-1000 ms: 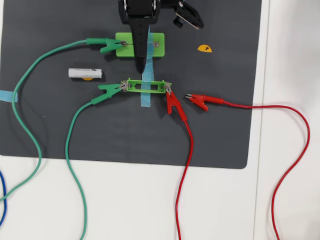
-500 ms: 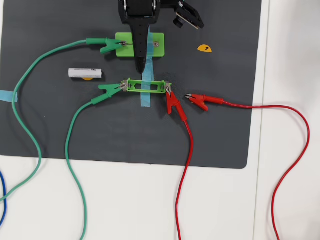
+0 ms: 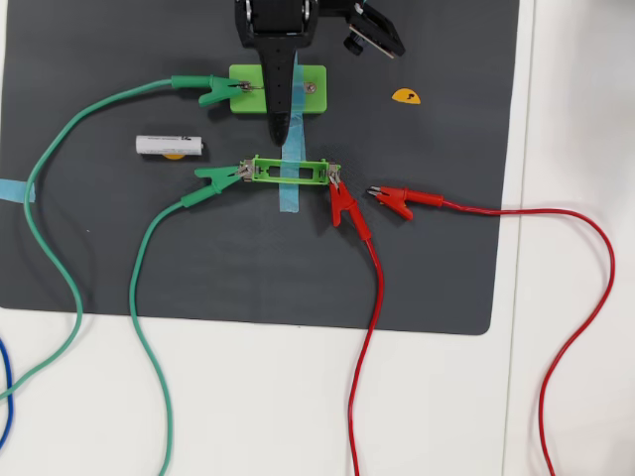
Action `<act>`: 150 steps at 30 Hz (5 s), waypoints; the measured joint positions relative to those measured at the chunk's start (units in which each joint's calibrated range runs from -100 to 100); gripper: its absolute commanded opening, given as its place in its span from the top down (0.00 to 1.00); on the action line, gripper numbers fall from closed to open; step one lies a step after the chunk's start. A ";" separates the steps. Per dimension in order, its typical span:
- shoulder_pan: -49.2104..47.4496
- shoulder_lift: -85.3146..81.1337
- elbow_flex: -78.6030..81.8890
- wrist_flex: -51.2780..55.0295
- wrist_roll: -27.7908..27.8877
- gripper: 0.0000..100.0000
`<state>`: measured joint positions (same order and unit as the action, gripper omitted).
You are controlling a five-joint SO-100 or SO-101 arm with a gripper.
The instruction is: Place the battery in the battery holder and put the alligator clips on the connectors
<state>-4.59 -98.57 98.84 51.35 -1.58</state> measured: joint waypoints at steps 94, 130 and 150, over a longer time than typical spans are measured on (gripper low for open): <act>32.70 108.11 -85.56 18.88 11.79 0.71; 29.34 112.14 -80.50 12.70 10.80 0.71; 31.02 112.22 -80.59 10.47 10.80 0.99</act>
<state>26.43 13.65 18.26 61.82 9.23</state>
